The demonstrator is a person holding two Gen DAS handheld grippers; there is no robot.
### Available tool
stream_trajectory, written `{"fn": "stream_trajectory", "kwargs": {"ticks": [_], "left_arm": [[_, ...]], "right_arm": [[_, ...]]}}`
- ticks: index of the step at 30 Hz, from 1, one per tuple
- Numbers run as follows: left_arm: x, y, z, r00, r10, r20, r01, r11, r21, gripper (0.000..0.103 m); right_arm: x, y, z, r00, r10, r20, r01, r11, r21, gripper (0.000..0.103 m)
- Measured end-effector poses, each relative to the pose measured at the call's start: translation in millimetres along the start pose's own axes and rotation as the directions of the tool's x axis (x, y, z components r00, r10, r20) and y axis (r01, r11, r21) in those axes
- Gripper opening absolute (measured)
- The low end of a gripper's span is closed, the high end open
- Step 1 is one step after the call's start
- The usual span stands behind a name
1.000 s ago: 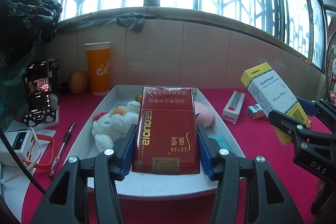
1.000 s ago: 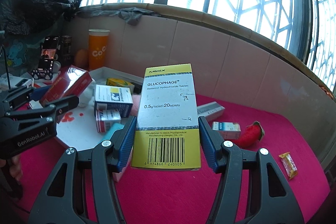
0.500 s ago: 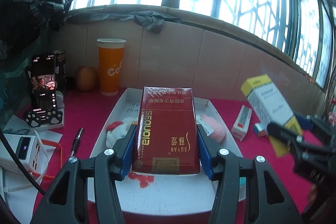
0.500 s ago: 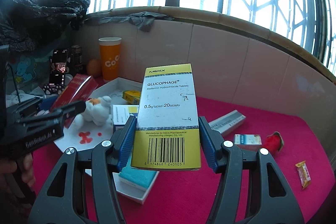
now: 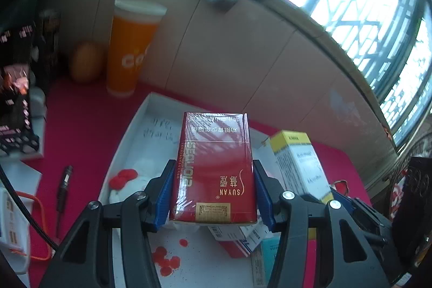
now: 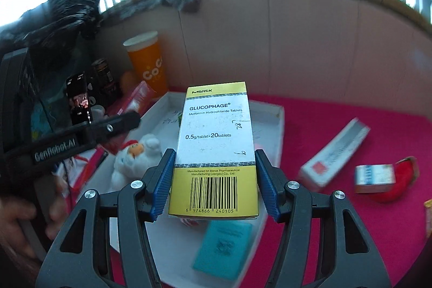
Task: Organize objects
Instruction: 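Carry the red Sequoia pack and Glucophage box over the white tray, then open the left gripper to drop the Sequoia pack while the right drops the Glucophage box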
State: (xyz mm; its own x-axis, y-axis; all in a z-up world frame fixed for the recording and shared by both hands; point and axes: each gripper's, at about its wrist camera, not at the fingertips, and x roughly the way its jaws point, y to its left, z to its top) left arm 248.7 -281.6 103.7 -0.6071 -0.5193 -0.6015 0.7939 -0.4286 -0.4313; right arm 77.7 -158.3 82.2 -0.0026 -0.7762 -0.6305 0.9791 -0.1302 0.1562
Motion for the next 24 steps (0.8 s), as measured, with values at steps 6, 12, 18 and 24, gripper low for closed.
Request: {"fn": "stream_trajectory", "kwargs": {"ticks": [6,12,18,24], "left_arm": [[14.5,3.5,-4.5,1.000,0.009,-0.002,-0.009,1.000,-0.019,0.055],[4.8,12.2,-8.5,0.997,0.055,0.049,-0.052,0.997,-0.053,0.092],[-31.7,-6.4,-30.2,0.978,0.133,0.161,-0.133,0.991,-0.009,0.092],[-52.3,-37.1,-65.5,0.970,0.112,0.216,-0.126,0.991,0.051,0.092]], "right_arm": [[45.9,-5.8,19.1,0.997,0.018,-0.070,-0.013,0.997,0.081,0.058],[59.5,-9.2,15.3,0.997,0.026,-0.076,-0.018,0.994,0.105,0.083],[21.7,-11.1,-3.6,1.000,-0.007,0.025,0.005,0.997,0.071,0.084],[-33.6,-16.6,-38.0,0.985,-0.083,0.148,0.083,0.996,0.007,0.084]]}}
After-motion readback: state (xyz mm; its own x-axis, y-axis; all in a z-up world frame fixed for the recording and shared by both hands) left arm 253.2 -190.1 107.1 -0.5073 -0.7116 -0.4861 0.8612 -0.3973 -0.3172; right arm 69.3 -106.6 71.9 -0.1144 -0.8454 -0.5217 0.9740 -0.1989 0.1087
